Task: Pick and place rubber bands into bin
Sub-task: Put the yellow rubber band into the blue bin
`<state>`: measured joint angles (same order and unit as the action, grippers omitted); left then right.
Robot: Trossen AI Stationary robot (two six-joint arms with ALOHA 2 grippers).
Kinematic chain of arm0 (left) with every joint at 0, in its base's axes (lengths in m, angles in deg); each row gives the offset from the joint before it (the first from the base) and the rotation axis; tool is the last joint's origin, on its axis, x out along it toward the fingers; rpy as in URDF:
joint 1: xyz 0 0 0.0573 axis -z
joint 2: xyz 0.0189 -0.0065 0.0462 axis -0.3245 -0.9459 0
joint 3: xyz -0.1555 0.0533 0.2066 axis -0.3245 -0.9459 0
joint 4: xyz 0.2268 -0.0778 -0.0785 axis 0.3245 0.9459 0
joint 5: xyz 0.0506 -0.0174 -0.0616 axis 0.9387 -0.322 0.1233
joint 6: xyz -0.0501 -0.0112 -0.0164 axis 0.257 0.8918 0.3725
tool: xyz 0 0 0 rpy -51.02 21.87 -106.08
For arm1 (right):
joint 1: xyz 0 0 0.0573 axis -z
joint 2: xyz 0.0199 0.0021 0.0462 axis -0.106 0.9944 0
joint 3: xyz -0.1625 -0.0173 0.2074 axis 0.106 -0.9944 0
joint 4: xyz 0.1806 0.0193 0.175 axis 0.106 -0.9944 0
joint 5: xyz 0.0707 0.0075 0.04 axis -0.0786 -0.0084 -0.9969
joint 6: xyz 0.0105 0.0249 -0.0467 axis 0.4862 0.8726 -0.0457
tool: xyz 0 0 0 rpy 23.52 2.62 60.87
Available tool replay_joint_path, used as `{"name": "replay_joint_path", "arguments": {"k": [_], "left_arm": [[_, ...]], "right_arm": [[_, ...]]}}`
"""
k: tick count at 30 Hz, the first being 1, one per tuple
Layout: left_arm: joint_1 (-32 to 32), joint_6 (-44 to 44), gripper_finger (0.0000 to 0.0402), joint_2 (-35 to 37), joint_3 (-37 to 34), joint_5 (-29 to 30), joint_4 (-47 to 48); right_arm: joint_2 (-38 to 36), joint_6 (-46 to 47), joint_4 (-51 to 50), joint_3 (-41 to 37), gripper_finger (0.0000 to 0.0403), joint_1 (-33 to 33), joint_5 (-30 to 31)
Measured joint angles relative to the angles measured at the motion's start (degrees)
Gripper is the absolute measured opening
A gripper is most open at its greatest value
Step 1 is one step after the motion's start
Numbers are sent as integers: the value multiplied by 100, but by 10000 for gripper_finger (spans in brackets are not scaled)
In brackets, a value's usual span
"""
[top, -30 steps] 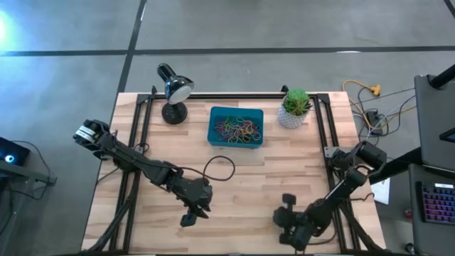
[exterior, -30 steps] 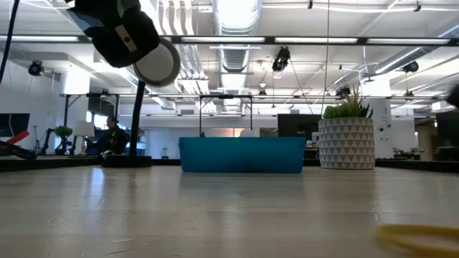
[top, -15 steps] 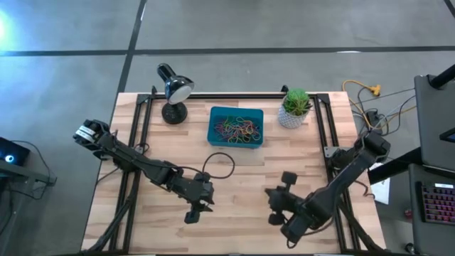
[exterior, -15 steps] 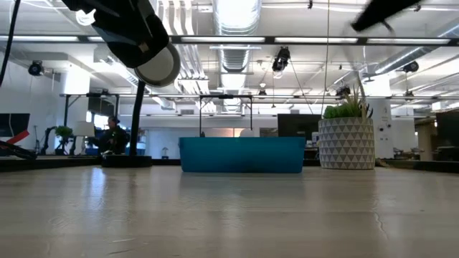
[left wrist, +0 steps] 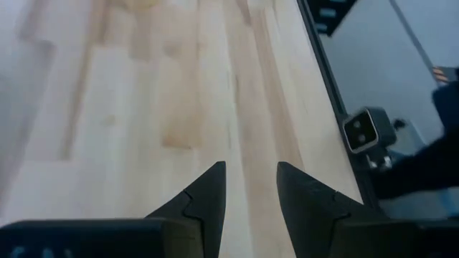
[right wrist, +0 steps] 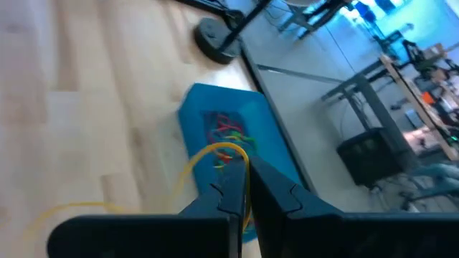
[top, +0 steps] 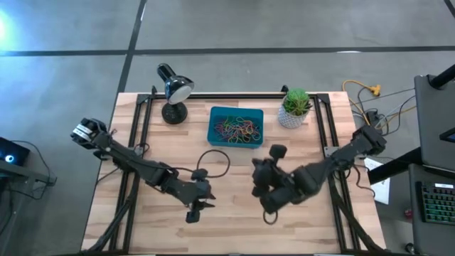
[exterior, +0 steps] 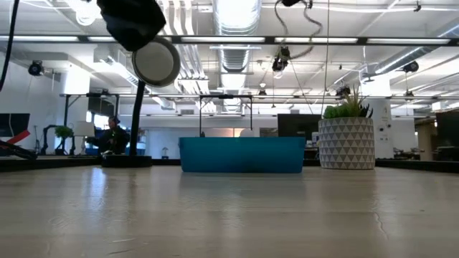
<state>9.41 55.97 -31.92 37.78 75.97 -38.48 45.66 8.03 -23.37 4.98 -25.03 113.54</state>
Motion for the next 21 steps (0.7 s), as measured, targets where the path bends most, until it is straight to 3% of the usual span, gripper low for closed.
{"name": "replay_joint_path", "arguments": {"k": [9,16,21], "left_arm": [[275,-160,109,691,-68,1031,13],[290,-137,109,1073,-303,1219,6],[290,-138,109,1124,-365,1217,-3]], "right_arm": [[-257,-610,67,28,8,834,4],[-347,-1371,705,28,8,1540,-78],[-350,-1986,1362,28,8,2085,-478]]}}
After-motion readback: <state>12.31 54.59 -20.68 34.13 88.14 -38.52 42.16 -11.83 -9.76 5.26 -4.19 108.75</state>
